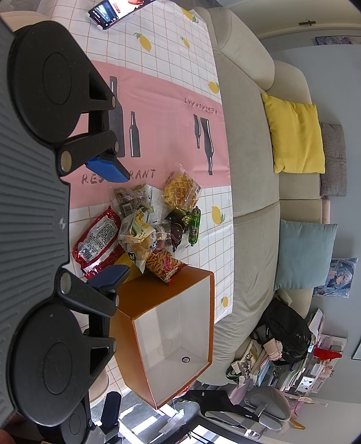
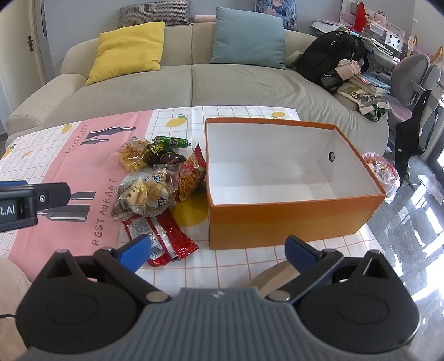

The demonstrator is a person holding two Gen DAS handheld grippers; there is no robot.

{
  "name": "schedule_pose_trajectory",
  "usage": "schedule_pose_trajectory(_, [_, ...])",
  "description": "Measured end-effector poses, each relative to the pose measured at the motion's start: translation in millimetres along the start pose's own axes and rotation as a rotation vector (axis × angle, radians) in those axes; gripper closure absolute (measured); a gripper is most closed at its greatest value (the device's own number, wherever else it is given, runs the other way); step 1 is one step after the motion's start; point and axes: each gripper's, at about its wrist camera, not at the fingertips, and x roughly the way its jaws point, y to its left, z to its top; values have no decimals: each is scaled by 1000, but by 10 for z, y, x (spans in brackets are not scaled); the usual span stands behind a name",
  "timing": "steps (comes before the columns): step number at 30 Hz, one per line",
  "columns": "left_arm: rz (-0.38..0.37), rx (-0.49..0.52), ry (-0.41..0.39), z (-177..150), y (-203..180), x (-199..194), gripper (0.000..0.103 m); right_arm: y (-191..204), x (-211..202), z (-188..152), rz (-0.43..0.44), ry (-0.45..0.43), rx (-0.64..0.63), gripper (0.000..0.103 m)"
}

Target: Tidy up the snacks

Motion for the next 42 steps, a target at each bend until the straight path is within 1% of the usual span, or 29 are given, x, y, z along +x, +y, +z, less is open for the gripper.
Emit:
schedule_pose_trajectory(6, [-1, -1, 1, -1, -1, -2, 23, 2, 3, 1, 0, 1, 0, 3])
schedule_pose_trajectory(13, [-10, 13, 12, -101, -47, 0, 23, -7, 15, -11, 6, 2, 1, 3])
schedule_pose_trajectory(17, [-4, 27, 53, -72, 0, 49, 23, -45, 94, -98, 35, -5, 22, 3])
schedule_pose_trajectory(22, [-21, -1, 120, -27, 165, 187, 23, -19, 148, -82, 77, -19, 14, 4])
schedule_pose_trajectory(24, [-31, -7, 145, -15, 230, 256, 24, 10, 167, -60, 109, -23, -2, 8])
schedule_pose_trajectory(25, [-45, -12, 157, -12, 252, 287, 28, 32, 185, -51, 124, -21, -10, 15])
schedule_pose_trajectory(26, [-61, -18, 172, 4, 290, 335, 29, 60, 203, -37, 137, -16, -20, 21])
schedule_pose_trajectory(27, [-77, -23, 184, 19, 317, 373, 29, 91, 226, -27, 151, -10, -31, 23])
schedule_pose_trajectory(29, [-99, -21, 201, 42, 362, 437, 29, 133, 261, -11, 175, -4, -49, 34])
schedule_pose_trajectory(31, [-107, -4, 216, 71, 400, 505, 29, 188, 296, 18, 200, -4, -72, 39])
schedule_pose_trajectory(33, [-111, -6, 234, 101, 463, 586, 29, 253, 327, 51, 231, -12, -103, 39])
schedule_pose_trajectory(36, [-143, -26, 269, 135, 576, 741, 33, 382, 409, 102, 276, -18, -165, 40])
schedule_pose_trajectory(40, [-159, 20, 292, 140, 609, 915, 33, 558, 625, 109, 307, 13, -228, 44])
schedule_pose_trajectory(41, [-163, 31, 298, 139, 618, 964, 33, 591, 688, 108, 311, 22, -239, 48])
schedule_pose_trajectory(42, [-162, 33, 308, 142, 640, 1012, 34, 626, 742, 107, 309, 25, -250, 49])
